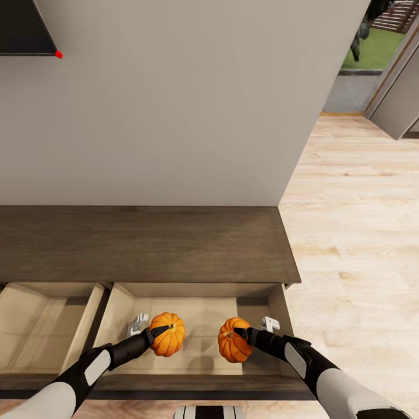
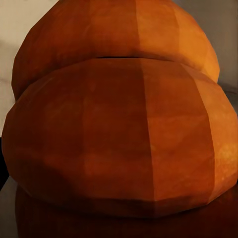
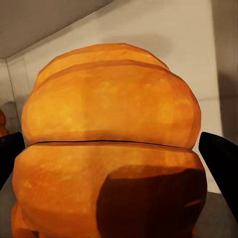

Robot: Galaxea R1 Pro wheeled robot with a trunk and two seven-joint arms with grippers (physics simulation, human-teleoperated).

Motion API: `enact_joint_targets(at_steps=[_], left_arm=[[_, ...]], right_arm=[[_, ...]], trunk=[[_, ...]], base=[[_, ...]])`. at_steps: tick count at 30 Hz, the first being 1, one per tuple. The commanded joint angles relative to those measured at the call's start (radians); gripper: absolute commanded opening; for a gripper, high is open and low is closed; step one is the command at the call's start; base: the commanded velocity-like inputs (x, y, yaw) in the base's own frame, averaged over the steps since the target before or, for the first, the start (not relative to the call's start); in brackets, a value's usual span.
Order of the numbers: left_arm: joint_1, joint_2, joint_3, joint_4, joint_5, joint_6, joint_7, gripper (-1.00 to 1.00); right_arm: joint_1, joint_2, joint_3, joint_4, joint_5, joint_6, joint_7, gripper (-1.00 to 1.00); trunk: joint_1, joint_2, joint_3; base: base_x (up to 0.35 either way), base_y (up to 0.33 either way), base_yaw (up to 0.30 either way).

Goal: Place each of the two pumpkins and all three candles from the living room inside a cabinet in the living room (use any cabinet), then make sure every cabinet is closed, and position the cauldron so it is next to a table in the living room.

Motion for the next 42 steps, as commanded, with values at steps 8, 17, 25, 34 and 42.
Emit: enact_joint_targets(at_steps=[8,17,25,34,42], left_arm=[[0.000,0.000,0.000,0.000,0.000,0.000,0.000,-1.00],[0.000,-0.023,-0.001,0.005,-0.003,0.000,0.008,-1.00],[0.000,-0.065,-0.004,0.015,-0.007,-0.001,0.207,-1.00],[0.000,-0.076,-0.005,0.014,-0.010,-0.001,0.237,-1.00],[0.000,-0.069,-0.002,0.007,-0.007,-0.003,0.229,-1.00]], right_arm=[[0.000,0.000,0.000,-0.001,0.000,0.001,-0.005,-1.00],[0.000,0.003,0.000,0.001,0.002,-0.002,-0.008,-1.00],[0.000,0.006,0.004,0.010,0.007,-0.013,-0.056,-1.00],[0.000,0.010,0.006,0.008,0.009,-0.052,-0.090,-1.00],[0.000,0.012,0.006,0.005,0.009,-0.055,-0.091,-1.00]], trunk=[[0.000,0.000,0.000],[0.000,0.000,0.000],[0.000,0.000,0.000],[0.000,0.000,0.000],[0.000,0.000,-0.003]], base=[[0.000,0.000,0.000],[0.000,0.000,0.000],[0.000,0.000,0.000],[0.000,0.000,0.000],[0.000,0.000,0.000]])
